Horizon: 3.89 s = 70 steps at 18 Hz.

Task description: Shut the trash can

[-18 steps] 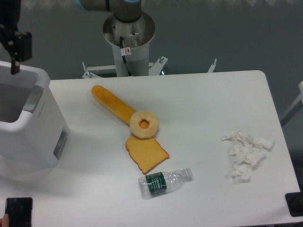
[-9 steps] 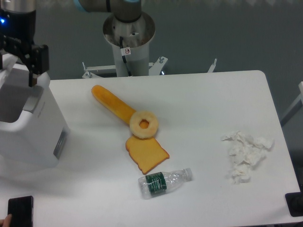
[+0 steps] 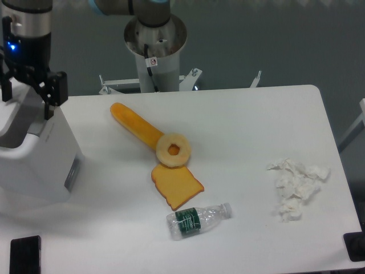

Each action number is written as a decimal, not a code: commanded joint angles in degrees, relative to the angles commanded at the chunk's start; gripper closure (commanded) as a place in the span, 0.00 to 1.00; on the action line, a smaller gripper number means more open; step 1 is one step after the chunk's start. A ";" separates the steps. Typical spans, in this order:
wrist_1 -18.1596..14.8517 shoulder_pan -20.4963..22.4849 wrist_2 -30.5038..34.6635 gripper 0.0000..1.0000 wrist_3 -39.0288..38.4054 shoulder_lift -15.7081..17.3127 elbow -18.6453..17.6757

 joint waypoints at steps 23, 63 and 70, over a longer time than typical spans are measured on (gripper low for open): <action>0.35 0.27 0.26 0.00 -0.09 -2.55 -0.44; 0.09 41.74 2.90 0.00 25.00 -8.95 -0.44; 0.70 45.70 11.07 0.00 54.28 -18.36 0.44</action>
